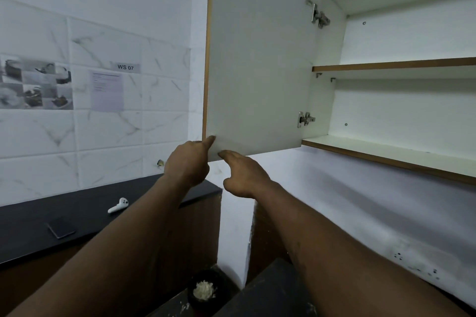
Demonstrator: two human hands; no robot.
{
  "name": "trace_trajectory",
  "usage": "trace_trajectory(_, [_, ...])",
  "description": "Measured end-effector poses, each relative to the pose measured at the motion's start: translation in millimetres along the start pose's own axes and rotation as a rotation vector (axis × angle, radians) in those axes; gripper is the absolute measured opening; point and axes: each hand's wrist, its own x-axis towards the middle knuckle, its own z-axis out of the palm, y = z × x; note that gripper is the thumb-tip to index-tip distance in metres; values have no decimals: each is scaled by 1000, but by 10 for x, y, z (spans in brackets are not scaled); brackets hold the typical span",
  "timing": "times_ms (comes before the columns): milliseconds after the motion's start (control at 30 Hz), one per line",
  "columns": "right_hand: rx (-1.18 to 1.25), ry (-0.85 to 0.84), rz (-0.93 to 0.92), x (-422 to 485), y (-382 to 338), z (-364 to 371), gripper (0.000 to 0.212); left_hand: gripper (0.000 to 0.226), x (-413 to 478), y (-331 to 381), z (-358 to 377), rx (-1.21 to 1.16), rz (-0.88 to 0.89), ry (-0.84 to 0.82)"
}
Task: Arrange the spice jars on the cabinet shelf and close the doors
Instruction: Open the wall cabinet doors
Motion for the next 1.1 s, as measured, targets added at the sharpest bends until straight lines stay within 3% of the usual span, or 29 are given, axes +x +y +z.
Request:
trace_trajectory(200, [-28, -47, 34, -21, 31, 89, 86, 36, -114, -57, 17, 103, 4, 40])
trace_trajectory(633, [-195, 34, 199, -413, 382, -283, 77, 15, -124, 264, -30, 57, 155, -3])
trace_trajectory(867, [-305, 134, 329, -864, 575, -621, 67, 22, -115, 757, 8, -13, 279, -179])
trace_trajectory(1100, [-399, 229, 487, -1565, 790, -1014, 60, 71, -251, 1492, 225, -100, 450, -341])
